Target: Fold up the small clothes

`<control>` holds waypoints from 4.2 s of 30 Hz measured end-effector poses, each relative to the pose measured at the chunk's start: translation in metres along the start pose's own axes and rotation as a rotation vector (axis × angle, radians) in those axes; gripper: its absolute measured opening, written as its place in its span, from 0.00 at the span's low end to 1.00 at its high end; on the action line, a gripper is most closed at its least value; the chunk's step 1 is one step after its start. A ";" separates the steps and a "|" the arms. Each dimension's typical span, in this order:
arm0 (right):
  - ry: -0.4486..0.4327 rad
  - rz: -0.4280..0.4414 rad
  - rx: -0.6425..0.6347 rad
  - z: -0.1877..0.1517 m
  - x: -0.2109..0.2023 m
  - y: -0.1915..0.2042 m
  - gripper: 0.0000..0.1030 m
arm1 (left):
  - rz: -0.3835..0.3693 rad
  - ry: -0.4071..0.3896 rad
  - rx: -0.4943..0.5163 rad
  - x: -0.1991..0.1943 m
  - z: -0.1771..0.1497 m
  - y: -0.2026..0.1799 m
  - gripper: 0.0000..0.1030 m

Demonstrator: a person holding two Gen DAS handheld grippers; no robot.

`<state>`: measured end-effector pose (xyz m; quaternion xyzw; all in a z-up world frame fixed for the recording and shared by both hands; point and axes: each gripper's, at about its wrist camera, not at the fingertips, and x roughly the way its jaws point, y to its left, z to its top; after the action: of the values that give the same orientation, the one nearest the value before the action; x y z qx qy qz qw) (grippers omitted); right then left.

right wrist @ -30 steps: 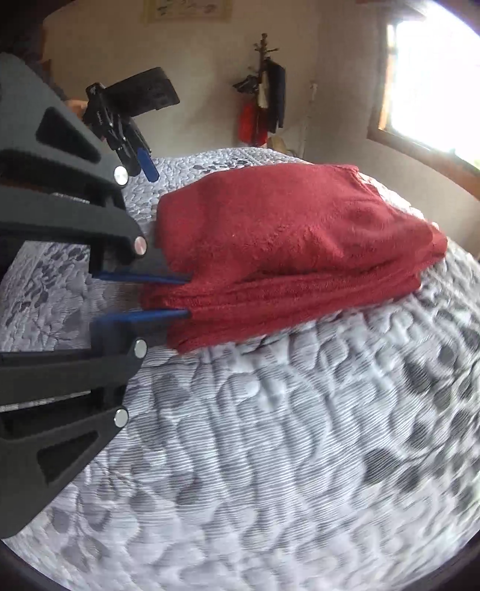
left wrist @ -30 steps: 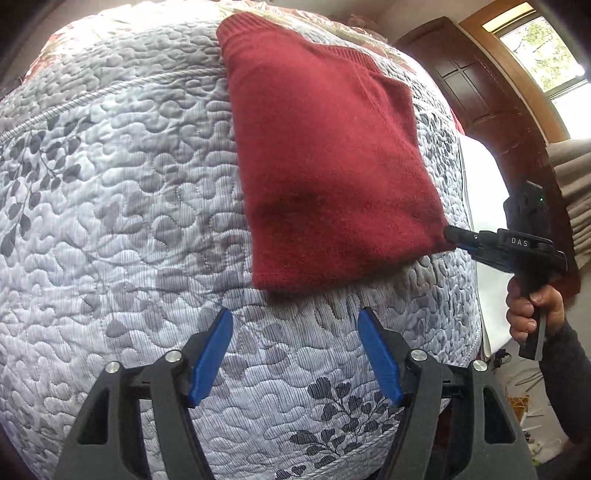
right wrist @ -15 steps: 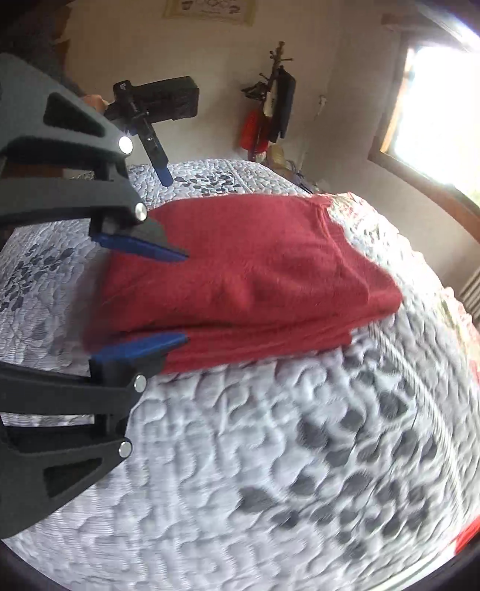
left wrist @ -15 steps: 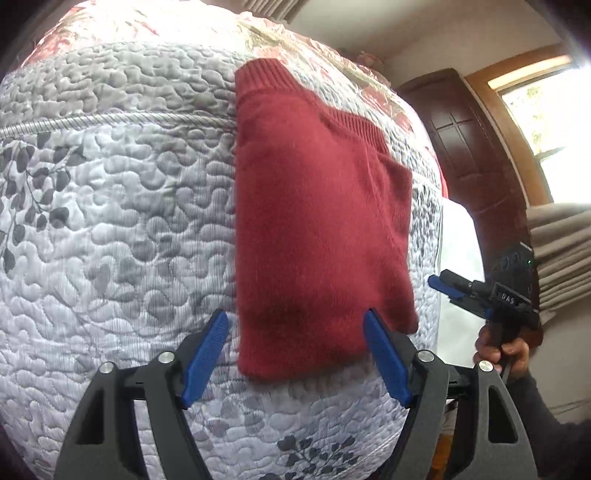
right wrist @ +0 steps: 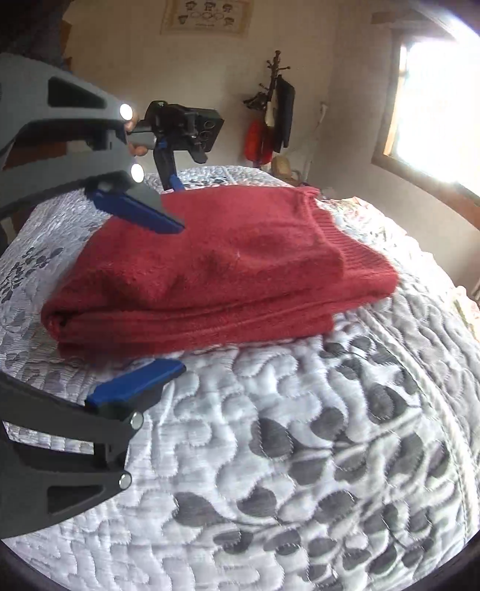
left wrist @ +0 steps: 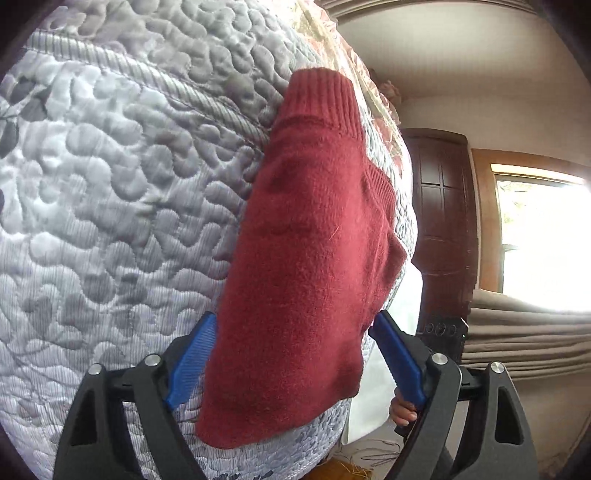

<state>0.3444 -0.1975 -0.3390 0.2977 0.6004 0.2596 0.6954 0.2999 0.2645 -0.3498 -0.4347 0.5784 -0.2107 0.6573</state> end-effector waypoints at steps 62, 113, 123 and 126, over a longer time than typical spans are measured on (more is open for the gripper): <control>0.184 -0.144 -0.236 -0.182 0.124 0.186 0.22 | 0.144 -0.009 0.260 -0.109 -0.162 0.018 0.85; -0.244 -0.721 -0.452 -0.398 -0.103 0.461 0.97 | 0.584 -0.318 0.403 -0.302 -0.388 -0.177 0.96; -0.259 -0.731 -0.435 -0.409 -0.105 0.466 0.97 | 0.582 -0.315 0.432 -0.308 -0.395 -0.179 0.96; -0.262 -0.734 -0.435 -0.410 -0.104 0.467 0.97 | 0.581 -0.313 0.437 -0.309 -0.394 -0.180 0.96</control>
<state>-0.0777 0.0909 0.0287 -0.0580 0.5045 0.0757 0.8582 -0.1066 0.2809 -0.0063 -0.1297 0.5117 -0.0652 0.8468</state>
